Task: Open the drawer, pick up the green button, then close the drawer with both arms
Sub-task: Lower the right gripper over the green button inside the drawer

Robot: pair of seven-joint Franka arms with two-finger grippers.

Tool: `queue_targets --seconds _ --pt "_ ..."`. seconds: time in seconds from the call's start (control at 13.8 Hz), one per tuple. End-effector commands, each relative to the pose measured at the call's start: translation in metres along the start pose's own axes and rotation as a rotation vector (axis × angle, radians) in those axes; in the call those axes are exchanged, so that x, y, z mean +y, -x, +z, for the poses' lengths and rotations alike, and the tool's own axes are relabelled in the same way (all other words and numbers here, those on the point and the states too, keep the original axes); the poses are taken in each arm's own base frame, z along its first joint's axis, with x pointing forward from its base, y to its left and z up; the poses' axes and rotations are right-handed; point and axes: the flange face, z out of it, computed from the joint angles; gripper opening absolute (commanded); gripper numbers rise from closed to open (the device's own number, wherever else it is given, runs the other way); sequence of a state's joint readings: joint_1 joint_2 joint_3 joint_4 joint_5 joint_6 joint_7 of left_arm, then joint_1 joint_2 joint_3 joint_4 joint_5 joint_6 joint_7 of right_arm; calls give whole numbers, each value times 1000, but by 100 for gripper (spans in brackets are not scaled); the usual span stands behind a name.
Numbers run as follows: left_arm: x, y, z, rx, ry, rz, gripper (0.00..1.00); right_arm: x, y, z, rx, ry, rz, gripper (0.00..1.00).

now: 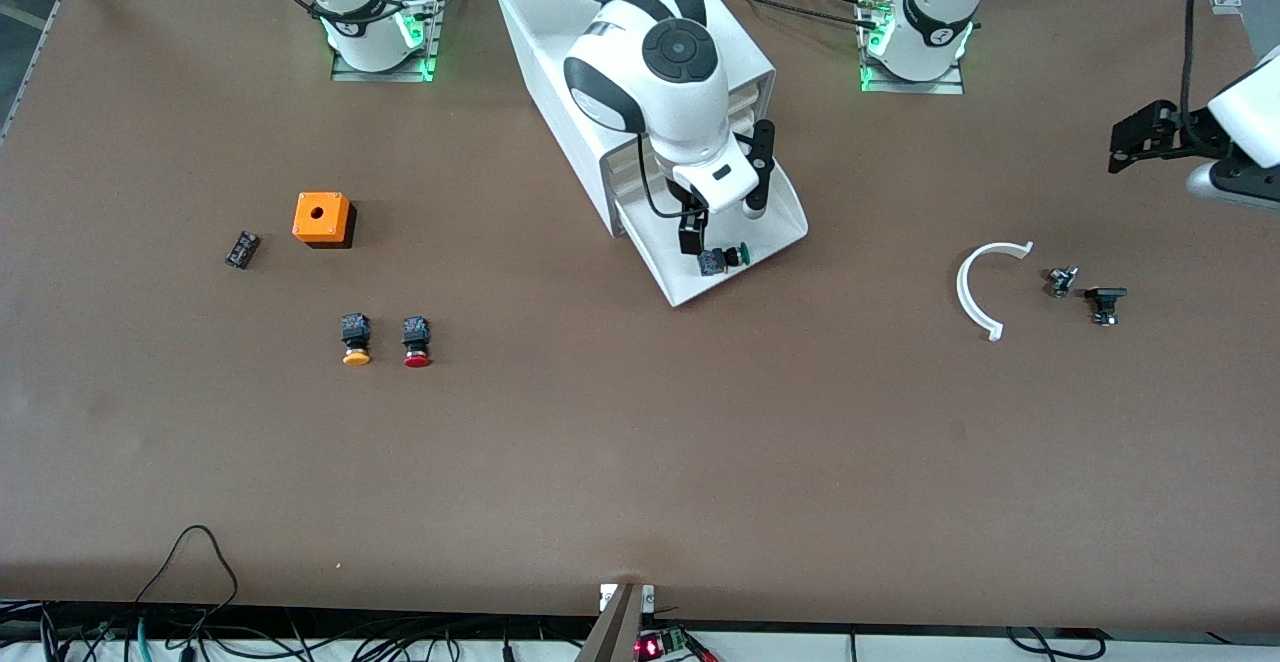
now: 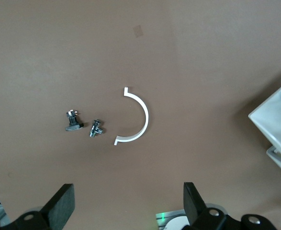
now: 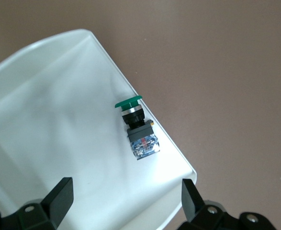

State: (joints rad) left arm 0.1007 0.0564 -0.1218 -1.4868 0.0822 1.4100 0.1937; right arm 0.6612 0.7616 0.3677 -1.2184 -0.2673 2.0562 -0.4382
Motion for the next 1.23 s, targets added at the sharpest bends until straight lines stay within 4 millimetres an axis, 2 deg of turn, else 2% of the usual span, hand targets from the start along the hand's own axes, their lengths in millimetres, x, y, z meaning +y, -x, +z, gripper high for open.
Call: queue_targets --seconds 0.0,0.14,0.43,0.72,0.8,1.16 --pt "-1 -5 -8 3 -20 -29 100 -7 -12 28 -24 36 -80 100" --pt "9 -7 -10 11 -19 -16 100 -18 -16 43 -42 30 -103 100" --pt "10 -9 -13 52 63 -23 100 -10 -18 67 -31 131 -167 100" --pt "13 -8 -16 56 66 -56 100 -2 -16 72 -3 143 -151 100" --pt "17 -2 -26 83 60 -77 100 -2 -16 72 -3 143 -150 100" --pt "20 -1 -29 96 58 -99 100 -2 -14 91 0 132 -147 100"
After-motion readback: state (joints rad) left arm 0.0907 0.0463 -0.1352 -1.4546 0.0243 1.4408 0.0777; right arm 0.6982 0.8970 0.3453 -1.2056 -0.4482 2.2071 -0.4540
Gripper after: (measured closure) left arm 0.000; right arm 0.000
